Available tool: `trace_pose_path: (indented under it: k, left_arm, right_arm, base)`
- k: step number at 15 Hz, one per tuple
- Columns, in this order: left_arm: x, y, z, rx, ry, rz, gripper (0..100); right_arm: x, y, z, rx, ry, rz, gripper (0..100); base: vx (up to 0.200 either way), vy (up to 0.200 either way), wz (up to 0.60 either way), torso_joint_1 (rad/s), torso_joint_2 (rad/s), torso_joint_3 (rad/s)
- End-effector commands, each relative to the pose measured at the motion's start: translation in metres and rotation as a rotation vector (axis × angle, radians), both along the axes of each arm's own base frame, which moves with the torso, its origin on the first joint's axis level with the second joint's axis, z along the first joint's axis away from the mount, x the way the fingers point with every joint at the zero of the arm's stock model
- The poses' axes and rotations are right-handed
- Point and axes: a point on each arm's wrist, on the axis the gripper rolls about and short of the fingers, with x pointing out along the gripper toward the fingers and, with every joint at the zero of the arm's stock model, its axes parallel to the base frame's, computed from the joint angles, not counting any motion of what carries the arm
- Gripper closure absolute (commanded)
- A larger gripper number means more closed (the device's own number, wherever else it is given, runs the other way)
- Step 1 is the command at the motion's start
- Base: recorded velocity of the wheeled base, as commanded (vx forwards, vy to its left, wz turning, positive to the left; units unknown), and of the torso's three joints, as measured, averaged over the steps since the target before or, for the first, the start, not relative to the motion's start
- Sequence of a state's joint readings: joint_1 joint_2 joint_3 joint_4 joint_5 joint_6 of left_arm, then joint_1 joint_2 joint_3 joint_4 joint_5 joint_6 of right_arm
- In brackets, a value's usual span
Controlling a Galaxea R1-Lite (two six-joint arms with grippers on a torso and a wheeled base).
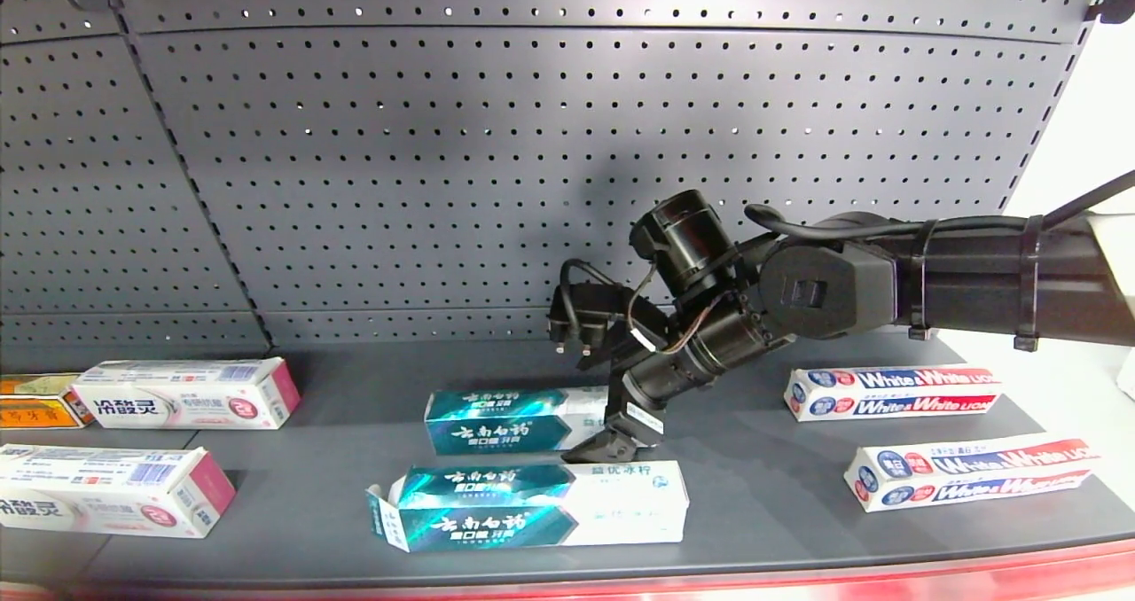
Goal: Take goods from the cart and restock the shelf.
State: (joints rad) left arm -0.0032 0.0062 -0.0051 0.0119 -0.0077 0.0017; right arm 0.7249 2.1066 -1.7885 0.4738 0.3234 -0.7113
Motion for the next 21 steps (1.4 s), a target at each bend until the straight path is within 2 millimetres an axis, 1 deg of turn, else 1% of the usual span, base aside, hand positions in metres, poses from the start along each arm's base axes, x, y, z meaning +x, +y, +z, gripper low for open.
trace_pose_path:
  k: [1,2,5,7,10,13,14,16,17,20,21]
  left_arm:
    - [0.000,0.000,0.000,0.000,0.002,0.000,0]
    - [0.000,0.000,0.000,0.000,0.001,0.000,0]
    - [0.000,0.000,0.000,0.000,0.001,0.000,0]
    - [0.000,0.000,0.000,0.000,0.002,0.000,0]
    - [0.000,0.000,0.000,0.000,0.001,0.000,0]
    - [0.000,0.000,0.000,0.000,0.001,0.000,0]
    - [0.000,0.000,0.000,0.000,0.002,0.000,0]
    - [0.000,0.000,0.000,0.000,0.002,0.000,0]
    - [0.000,0.000,0.000,0.000,0.001,0.000,0]
    - [0.000,0.000,0.000,0.000,0.002,0.000,0]
    - [0.000,0.000,0.000,0.000,0.001,0.000,0]
  right_arm:
    - [-0.001,-0.003,0.004,0.007,-0.006,-0.006,0]
    - [0.000,-0.006,0.006,0.009,-0.009,-0.012,0]
    - [0.004,-0.024,0.021,0.039,-0.030,-0.046,0]
    - [-0.007,-0.035,0.034,0.055,-0.039,-0.046,0]
    - [-0.019,-0.054,0.040,0.071,-0.048,-0.052,0]
    - [-0.038,-0.075,0.037,0.073,-0.047,-0.063,0]
    - [-0.043,-0.079,0.036,0.078,-0.054,-0.062,0]
    - [-0.056,-0.089,0.024,0.083,-0.062,-0.069,0]
    - [-0.056,-0.096,0.019,0.082,-0.063,-0.085,0]
    - [-0.063,-0.112,0.018,0.075,-0.057,-0.119,0]
    - [-0.070,-0.118,0.016,0.071,-0.051,-0.123,0]
  base:
    - [0.000,0.000,0.00,0.000,0.00,0.000]
    - [0.000,0.000,0.00,0.000,0.00,0.000]
    - [0.000,0.000,0.00,0.000,0.00,0.000]
    - [0.000,0.000,0.00,0.000,0.00,0.000]
    - [0.000,0.000,0.00,0.000,0.00,0.000]
    - [0.000,0.000,0.00,0.000,0.00,0.000]
    - [0.000,0.000,0.00,0.000,0.00,0.000]
    - [0.000,0.000,0.00,0.000,0.00,0.000]
    - [0.000,0.000,0.00,0.000,0.00,0.000]
    - [0.000,0.000,0.00,0.000,0.00,0.000]
    - [0.000,0.000,0.00,0.000,0.00,0.000]
